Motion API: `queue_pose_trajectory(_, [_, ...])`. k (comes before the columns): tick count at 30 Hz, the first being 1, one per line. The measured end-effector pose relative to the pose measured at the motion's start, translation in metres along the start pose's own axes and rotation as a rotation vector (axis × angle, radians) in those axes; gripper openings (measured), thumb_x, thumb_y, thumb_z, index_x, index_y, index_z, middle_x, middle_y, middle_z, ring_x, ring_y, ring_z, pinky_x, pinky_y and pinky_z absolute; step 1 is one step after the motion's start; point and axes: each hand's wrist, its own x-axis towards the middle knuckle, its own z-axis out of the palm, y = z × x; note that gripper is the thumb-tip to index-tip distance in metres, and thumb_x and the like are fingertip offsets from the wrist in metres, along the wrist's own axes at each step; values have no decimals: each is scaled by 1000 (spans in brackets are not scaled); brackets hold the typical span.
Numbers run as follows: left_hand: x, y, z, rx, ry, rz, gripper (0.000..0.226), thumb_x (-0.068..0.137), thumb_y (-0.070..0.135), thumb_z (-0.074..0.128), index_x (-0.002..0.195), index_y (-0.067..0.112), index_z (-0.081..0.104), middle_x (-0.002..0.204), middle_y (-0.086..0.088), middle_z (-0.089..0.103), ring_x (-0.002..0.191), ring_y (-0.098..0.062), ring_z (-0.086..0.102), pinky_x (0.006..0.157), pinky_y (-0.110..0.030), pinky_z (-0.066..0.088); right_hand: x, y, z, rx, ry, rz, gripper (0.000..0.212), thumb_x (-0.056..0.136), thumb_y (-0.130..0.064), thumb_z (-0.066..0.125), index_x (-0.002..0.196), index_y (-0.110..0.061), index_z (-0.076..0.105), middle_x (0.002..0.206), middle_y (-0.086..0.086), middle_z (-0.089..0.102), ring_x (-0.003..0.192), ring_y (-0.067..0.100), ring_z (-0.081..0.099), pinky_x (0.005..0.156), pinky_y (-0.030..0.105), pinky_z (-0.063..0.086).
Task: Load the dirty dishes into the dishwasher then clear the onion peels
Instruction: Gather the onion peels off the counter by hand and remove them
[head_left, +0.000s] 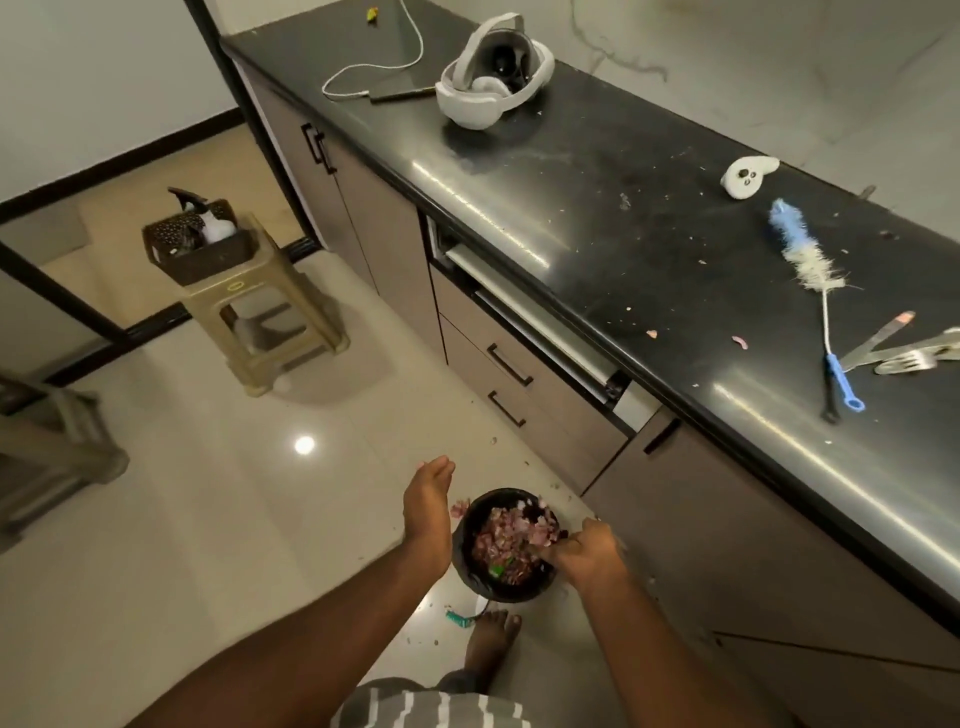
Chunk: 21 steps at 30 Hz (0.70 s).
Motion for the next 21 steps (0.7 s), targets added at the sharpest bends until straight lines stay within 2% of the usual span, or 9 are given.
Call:
queue_pose_trajectory(3, [-1, -6, 12, 22, -10, -7, 47, 112, 31, 35, 147, 6, 53, 156, -10, 50, 149, -20, 40, 114, -29, 25, -8, -4, -7, 26, 65, -10, 53, 111, -18, 23, 161, -2, 22, 168, 18, 23, 154, 39, 24, 121, 63, 25])
queue_pose_trajectory(6, [-10, -16, 35, 79, -77, -11, 43, 111, 31, 37, 139, 9, 60, 151, -10, 55, 145, -20, 45, 119, -32, 25, -16, -11, -26, 71, 41, -38, 57, 112, -24, 24, 164, -5, 12, 170, 18, 16, 155, 39, 21, 122, 63, 22])
queue_pose_trajectory(9, [-26, -32, 67, 146, -189, -23, 43, 111, 34, 37, 134, 10, 63, 148, -11, 57, 143, -20, 47, 116, -31, 27, -20, -21, -54, 147, 10, -73, 60, 112, -31, 25, 164, -6, 8, 171, 18, 15, 146, 41, 38, 107, 63, 40])
queue_pose_trajectory(10, [-32, -38, 80, 162, -237, -39, 46, 111, 36, 35, 138, 8, 61, 150, -12, 56, 144, -20, 46, 117, -30, 27, -25, -26, -64, 188, -7, -91, 60, 113, -32, 25, 163, -6, 7, 171, 16, 10, 152, 41, 30, 107, 62, 39])
queue_pose_trajectory(12, [-48, -59, 111, 200, -359, -85, 53, 113, 37, 29, 147, 3, 52, 155, -11, 50, 148, -20, 41, 119, -31, 26, -45, -39, -89, 290, -55, -135, 59, 113, -34, 25, 162, -6, 10, 169, 15, 5, 157, 34, 10, 118, 59, 30])
queue_pose_trajectory(14, [-73, -81, 144, 253, -459, -100, 51, 113, 34, 30, 144, 0, 54, 152, -14, 52, 146, -22, 45, 118, -30, 29, -68, -53, -117, 404, -91, -183, 58, 114, -35, 25, 162, -5, 19, 170, 18, 14, 158, 33, 16, 123, 54, 24])
queue_pose_trajectory(17, [-124, -124, 194, 339, -627, -114, 43, 113, 31, 33, 123, 5, 65, 139, -19, 64, 133, -23, 57, 116, -30, 36, -99, -75, -176, 562, -101, -312, 55, 113, -34, 29, 160, -4, 30, 168, 18, 25, 156, 31, 23, 124, 51, 25])
queue_pose_trajectory(21, [-216, -185, 252, 399, -895, -194, 52, 115, 32, 25, 134, -1, 59, 135, -18, 64, 135, -23, 54, 117, -30, 35, -146, -95, -268, 757, -81, -497, 51, 113, -33, 31, 153, -3, 43, 161, 20, 38, 152, 33, 34, 122, 47, 30])
